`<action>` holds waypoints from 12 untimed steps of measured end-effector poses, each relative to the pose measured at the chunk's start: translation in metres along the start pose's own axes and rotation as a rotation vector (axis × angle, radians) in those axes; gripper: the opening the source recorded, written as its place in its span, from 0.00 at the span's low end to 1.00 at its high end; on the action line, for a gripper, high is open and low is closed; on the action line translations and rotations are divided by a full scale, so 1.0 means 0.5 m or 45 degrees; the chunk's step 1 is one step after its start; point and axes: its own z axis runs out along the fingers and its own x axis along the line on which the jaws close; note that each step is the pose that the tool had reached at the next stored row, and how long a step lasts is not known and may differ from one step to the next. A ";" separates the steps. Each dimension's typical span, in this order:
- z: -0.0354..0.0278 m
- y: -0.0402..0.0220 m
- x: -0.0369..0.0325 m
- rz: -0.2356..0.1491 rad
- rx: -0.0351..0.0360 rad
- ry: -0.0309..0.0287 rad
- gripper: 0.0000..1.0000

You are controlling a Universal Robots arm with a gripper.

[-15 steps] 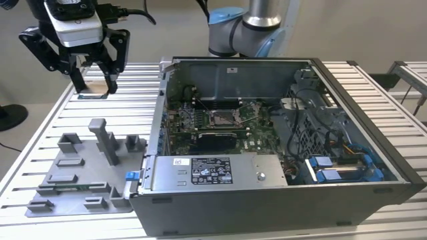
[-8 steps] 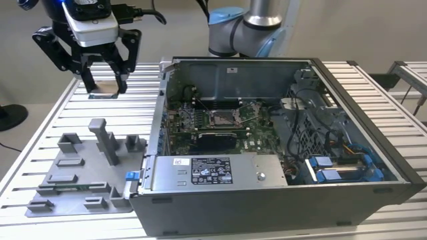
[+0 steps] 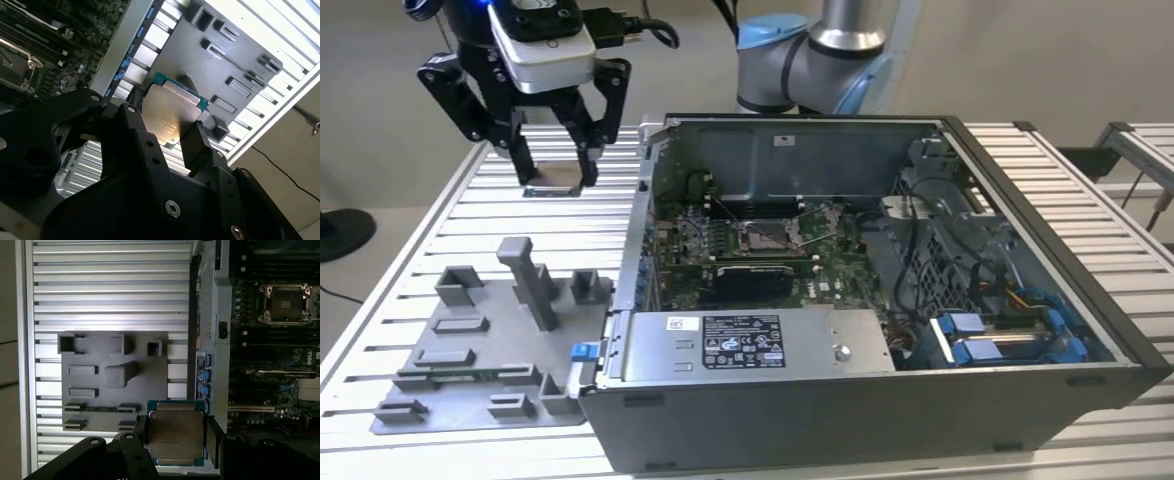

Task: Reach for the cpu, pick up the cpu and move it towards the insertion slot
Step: 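Pick up the cpu and move it towards the insertion slot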

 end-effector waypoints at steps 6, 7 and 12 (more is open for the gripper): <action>-0.001 0.000 -0.029 0.000 0.0000 0.0003 0.00; -0.001 0.000 -0.033 0.000 0.0000 0.0002 0.00; -0.001 0.001 -0.056 0.000 0.0001 0.0004 0.00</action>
